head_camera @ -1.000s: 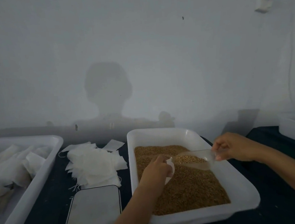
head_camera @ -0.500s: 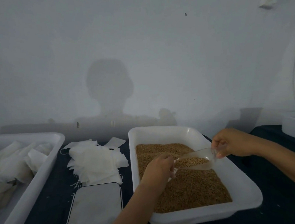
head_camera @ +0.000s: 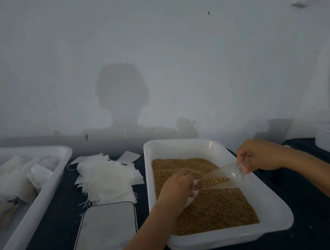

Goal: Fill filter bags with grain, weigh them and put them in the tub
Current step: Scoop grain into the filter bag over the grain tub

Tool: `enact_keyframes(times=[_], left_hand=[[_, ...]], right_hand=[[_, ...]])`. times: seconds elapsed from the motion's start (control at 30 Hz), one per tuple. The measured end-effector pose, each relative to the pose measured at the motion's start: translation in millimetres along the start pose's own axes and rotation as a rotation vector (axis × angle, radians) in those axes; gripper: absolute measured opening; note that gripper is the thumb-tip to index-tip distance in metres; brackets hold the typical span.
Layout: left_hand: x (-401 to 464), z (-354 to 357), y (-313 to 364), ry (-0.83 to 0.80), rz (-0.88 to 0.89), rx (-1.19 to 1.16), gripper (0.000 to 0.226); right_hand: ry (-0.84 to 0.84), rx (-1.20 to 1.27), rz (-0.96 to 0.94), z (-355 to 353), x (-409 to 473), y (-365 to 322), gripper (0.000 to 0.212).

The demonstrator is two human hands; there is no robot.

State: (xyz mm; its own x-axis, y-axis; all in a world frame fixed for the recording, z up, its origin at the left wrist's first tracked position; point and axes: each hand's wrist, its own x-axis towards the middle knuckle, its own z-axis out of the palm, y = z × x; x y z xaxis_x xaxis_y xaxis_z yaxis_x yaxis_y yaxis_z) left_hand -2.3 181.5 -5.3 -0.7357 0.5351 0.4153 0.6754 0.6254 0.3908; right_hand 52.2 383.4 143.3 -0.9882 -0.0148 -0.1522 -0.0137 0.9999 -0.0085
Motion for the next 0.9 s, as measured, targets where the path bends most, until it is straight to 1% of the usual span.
enact_keyframes(times=[0.27, 0.6, 0.67, 0.73, 0.9], left_hand=[[0.8, 1.5, -1.3, 0.015, -0.007, -0.007, 0.013], [-0.7, 3.5, -2.1, 0.039, -0.036, -0.012, 0.011], [-0.8, 4.3, -2.5, 0.051, -0.068, -0.027, 0.016], [-0.2, 5.2, -3.4, 0.055, -0.114, -0.063, 0.02], [0.6, 1.2, -2.7, 0.097, -0.24, -0.242, 0.019]], right_hand=[[-0.014, 0.054, -0.022, 5.8, -0.9, 5.2, 0.009], [-0.014, 0.23, -0.049, 19.7, -5.8, 18.6, 0.006], [0.0, 0.297, -0.04, 23.0, -6.1, 20.3, 0.003], [0.015, 0.402, -0.022, 27.3, -6.3, 21.9, 0.006], [0.072, 0.526, 0.055, 42.5, -3.4, 24.9, 0.005]])
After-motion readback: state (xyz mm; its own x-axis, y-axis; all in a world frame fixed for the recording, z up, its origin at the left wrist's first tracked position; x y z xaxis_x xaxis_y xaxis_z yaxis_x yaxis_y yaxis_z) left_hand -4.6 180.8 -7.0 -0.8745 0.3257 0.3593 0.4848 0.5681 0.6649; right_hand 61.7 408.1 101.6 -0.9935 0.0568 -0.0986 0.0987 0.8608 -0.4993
